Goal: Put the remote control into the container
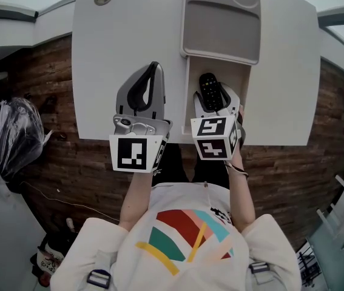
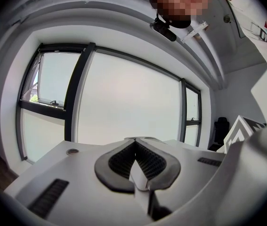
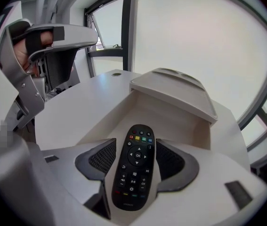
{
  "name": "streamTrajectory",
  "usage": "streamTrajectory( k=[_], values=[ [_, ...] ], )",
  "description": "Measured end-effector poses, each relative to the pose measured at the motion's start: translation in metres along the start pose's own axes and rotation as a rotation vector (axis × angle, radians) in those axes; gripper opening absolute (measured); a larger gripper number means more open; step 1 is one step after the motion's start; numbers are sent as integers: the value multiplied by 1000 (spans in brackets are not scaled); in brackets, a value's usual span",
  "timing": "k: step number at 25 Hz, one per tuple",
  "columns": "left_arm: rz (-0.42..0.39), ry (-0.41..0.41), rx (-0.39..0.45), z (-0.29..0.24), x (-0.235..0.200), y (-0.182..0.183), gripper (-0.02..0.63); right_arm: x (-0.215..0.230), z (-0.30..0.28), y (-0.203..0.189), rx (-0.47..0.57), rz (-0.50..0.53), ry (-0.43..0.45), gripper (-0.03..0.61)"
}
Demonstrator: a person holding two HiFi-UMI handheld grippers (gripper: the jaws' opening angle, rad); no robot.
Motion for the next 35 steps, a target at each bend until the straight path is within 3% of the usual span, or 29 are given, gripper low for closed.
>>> streamTrajectory(
  k=[7,8,10,11,19,25,29,35],
  values=[
    [-23,-1,57,0,6,28,8,11,42,35,151,-32,56,241],
    [-29,-2,74,-2,8,34,8,17,51,43,194,-42,46,208],
    [-42,-7,111,-2,13,49,8,31,74,58,293,-79,-11,47],
    [-48,-9,132,-2,16,56,8,38,86,66,342,-96,-40,0],
    [-104,-15,302,4,34,132,8,69,197,116,697,-57,-199,0],
    [-171,-33,446,15,51,192,8,76,271,132,946,-40,-254,0],
    [-202,-34,510,25,60,219,8,83,296,132,1025,-63,-261,0],
    [-237,-24,546,34,66,234,8,86,302,133,1057,-76,-238,0]
  ],
)
Point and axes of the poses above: the fingertips, and each gripper's own axes: z backward along the fingers, x to its right, y out of its top, the point moved 7 cm from there along z, backward along the fingers, and after that the axes turned 3 degrees about y, right-handed, at the moved point
